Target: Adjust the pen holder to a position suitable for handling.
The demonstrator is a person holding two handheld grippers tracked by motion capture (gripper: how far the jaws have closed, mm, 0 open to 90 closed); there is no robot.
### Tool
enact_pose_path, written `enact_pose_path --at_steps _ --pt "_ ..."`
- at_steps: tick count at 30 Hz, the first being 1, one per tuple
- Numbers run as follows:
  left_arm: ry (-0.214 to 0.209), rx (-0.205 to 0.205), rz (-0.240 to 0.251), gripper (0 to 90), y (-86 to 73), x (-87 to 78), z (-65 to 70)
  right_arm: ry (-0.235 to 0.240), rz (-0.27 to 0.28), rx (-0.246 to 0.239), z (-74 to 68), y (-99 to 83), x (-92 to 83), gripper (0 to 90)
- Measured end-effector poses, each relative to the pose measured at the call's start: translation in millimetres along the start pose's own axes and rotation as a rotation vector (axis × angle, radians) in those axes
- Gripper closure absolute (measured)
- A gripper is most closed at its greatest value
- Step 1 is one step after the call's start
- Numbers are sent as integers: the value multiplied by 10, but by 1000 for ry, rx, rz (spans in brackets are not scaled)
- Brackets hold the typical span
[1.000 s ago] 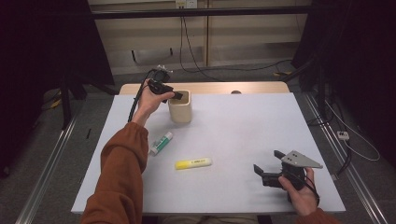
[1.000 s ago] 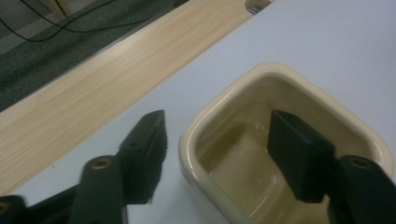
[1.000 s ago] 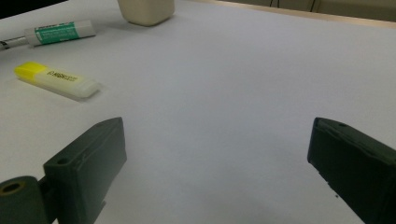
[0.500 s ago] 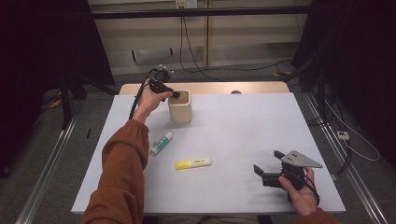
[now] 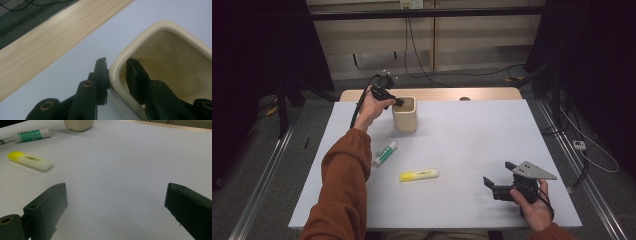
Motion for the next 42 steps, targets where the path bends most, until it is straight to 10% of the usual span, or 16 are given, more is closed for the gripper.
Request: enact_pose_path --at_steps 16,42 --pt "45 -70 36 718 15 -44 59 4 -1 -2 -1 -6 -12 44" --pt "23 -15 101 719 -154 -713 497 8 4 -14 -38 19 -15 44"
Point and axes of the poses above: each handheld gripper's, and its own axes: x roughly forward along the jaws, y roughly out of its top, z roughly to its right, the point moved 2 cm from there along x, roughly forward along the jaws, and after that the axes turned 7 degrees about -x, right-handed, at the moved point
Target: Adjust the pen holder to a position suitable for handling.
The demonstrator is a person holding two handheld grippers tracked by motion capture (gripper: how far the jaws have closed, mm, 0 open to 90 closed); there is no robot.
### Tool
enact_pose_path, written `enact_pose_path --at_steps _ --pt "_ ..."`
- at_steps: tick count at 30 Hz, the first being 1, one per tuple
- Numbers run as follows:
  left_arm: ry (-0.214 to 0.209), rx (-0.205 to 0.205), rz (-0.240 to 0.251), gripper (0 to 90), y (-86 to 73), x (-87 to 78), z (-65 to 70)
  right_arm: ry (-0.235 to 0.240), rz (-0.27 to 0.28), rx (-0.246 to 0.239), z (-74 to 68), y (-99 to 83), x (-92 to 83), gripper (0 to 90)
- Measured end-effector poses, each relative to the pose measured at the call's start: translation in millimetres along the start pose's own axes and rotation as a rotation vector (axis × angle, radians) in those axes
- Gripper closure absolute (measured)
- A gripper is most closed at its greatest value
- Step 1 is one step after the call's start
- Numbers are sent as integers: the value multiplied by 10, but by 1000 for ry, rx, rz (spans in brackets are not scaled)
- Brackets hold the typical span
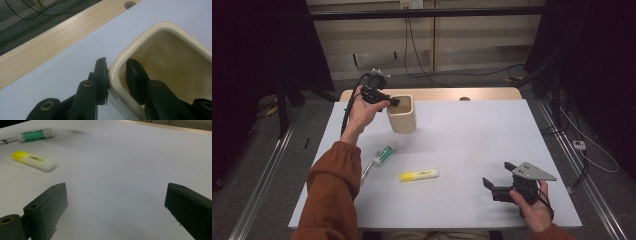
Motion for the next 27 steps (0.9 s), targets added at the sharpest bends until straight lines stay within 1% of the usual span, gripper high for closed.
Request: enact_pose_path --at_steps 2,3,4,8,9,11,12,13,14,15,16,20,21,23,24,25,26,27 --pt "-10 14 -4 719 -19 -37 61 -3 -3 4 2 1 8 44" --pt "-10 14 -4 720 -19 -37 61 -5 -3 2 3 1 6 44" --pt "-6 32 -4 719 -39 -70 132 -6 -2 0 5 1 2 44" --pt "-19 27 2 719 -72 -123 270 -8 -3 0 2 3 1 44" --pt "-19 27 2 719 -72 -123 270 -8 -3 -1 1 5 3 44" --pt "-19 35 2 720 -74 -142 338 -7 -2 -4 -2 7 6 44" --pt "-15 54 6 720 -69 -151 414 -7 -1 -4 -3 9 7 44" --pt "-13 56 4 720 -67 -155 444 -9 -3 -3 -4 10 8 44" --pt "-13 56 4 720 -67 -155 444 -7 -2 -3 -4 10 10 44" --pt "-34 57 7 720 -70 -144 496 -7 -2 -5 -4 10 11 44" --pt "-34 57 7 720 -70 -144 496 -6 -3 -4 -4 11 11 44" --pt "-43 67 16 720 -74 -109 616 -5 -2 -4 -5 11 10 44" --pt "-46 76 11 720 -72 -101 631 -5 -2 -4 -5 11 10 44" --pt "-57 71 8 720 -73 -69 691 -4 -1 -5 -6 12 10 44" --pt "-64 68 7 720 -75 -32 750 -3 -1 -5 -7 13 9 44" --pt "-64 68 7 720 -75 -32 750 -3 -1 -7 -6 12 11 44" --pt "-66 82 -7 720 -74 5 787 -3 -1 -8 -7 12 12 44" --pt "-64 82 -12 720 -72 24 805 -2 -1 -7 -7 12 12 44"
Point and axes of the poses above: each handheld gripper's, and its own axes: x roughly forward along the jaws, y roughly out of its top, z roughly to its right, the point moved 2 cm from there along x, roughly forward along the jaws, and after that the axes turned 7 degrees about -x, right-handed, at the moved point
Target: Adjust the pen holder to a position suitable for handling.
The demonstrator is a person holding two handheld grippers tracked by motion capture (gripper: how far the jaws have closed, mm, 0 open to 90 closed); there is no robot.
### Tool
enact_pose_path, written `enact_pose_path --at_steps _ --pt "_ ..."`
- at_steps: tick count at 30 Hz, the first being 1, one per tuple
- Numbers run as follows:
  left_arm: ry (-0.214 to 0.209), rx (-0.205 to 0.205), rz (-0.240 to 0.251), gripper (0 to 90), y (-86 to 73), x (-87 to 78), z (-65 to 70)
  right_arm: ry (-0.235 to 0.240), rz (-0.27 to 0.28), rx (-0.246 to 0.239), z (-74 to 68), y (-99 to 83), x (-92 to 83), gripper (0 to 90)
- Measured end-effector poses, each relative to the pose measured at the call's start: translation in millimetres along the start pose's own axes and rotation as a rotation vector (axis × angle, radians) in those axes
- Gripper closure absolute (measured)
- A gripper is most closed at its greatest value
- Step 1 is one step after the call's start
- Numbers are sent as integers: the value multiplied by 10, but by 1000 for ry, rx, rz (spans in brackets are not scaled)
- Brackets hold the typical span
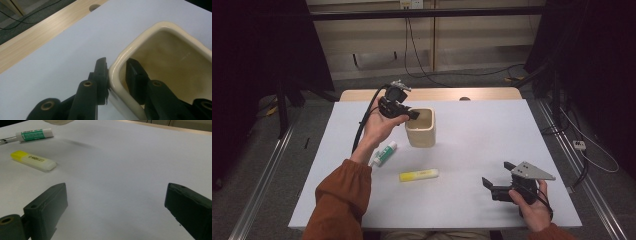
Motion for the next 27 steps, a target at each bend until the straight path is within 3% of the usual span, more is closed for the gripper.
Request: enact_pose_path --at_steps 10,13,14,16,22,24,26,27 --pt "-15 -6 -8 719 -2 192 157 4 0 -1 -3 0 -2 44" --pt "-22 14 -36 719 -17 284 198 4 0 0 -3 0 -3 44" --pt "-30 -6 -27 719 -22 312 218 4 0 0 -2 0 -2 44" --pt "-29 16 -43 719 -27 325 211 4 0 -1 -1 -2 0 44" --pt "-39 14 -68 719 -62 438 241 6 1 0 -3 -1 -4 44" --pt "-37 -10 -53 719 -76 470 257 7 1 -1 -3 -1 -3 44" --pt "-37 14 -68 719 -86 474 233 7 1 -2 -4 -1 -2 44" --pt "-38 -20 -50 719 -101 505 231 8 1 -2 -4 -1 -2 44"
Point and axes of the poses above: each handheld gripper's, and its own axes: x roughly forward along the jaws, y roughly out of its top, z roughly to its right, the point moved 2 cm from there along x, roughly forward along the jaws, and after that the axes turned 7 degrees about -x, right-handed, at the moved point
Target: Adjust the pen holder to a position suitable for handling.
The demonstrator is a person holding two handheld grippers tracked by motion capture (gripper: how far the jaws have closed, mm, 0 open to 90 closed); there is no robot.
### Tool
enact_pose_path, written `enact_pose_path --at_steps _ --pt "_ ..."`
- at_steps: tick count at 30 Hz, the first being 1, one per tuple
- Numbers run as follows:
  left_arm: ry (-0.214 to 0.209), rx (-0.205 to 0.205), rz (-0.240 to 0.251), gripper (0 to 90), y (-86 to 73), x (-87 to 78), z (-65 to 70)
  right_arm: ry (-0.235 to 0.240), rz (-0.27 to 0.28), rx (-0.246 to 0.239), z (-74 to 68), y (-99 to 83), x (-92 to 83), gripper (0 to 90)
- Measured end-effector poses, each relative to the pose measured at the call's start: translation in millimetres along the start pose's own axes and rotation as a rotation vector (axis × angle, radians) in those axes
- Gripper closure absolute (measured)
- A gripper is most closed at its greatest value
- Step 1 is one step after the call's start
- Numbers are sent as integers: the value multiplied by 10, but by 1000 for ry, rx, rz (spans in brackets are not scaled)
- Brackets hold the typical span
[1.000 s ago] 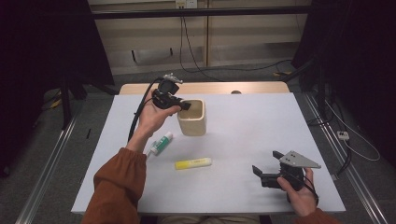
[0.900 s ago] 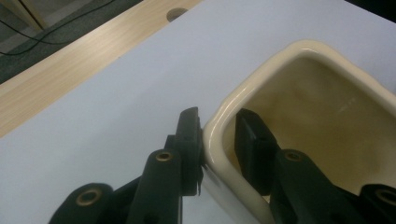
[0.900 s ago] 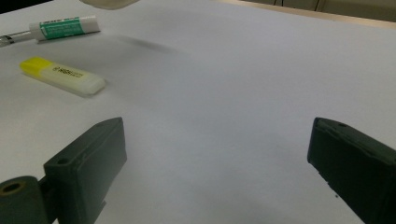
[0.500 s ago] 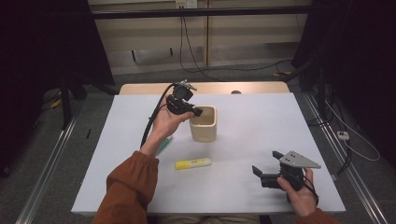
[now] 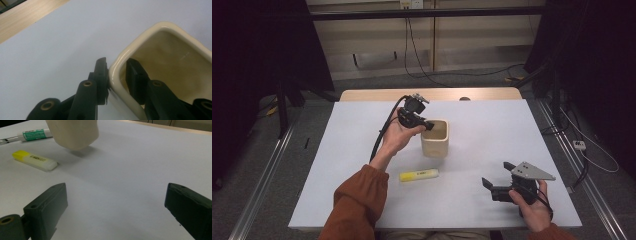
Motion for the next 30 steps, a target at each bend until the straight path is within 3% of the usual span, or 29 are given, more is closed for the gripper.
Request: enact_pose_path --at_steps 2,5,13,22,24,25,28,29,30 --pt "-1 -7 1 719 -6 15 -8 -1 -1 2 -1 0 0 44" --pt "5 13 -28 718 -30 57 -33 0 -1 1 -2 0 -1 44" --pt "-1 -35 -27 713 -90 169 -65 0 0 -1 0 -1 -1 44" --pt "-8 -15 -31 696 -85 171 -63 1 -1 -1 -3 0 2 44" --pt "-28 -15 -35 666 -87 162 -71 0 -1 -2 -2 1 3 44" --pt "-17 5 -31 642 -95 154 -63 1 0 -3 -3 1 3 44" --pt "-17 -9 4 520 -106 138 -57 2 1 -2 -5 3 1 44" --pt "-5 -14 18 520 -110 120 -64 2 1 -2 -5 3 1 44" --pt "22 5 20 437 -119 79 -80 2 0 -1 -6 5 4 44"
Point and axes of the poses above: each handheld gripper's, and its own axes: x roughly forward along the jaws, y roughly out of its top, z roughly to its right, the point moved 2 cm from there along x, roughly forward along the jaws, and after that the axes turned 7 degrees about -x, right-handed, at the moved point
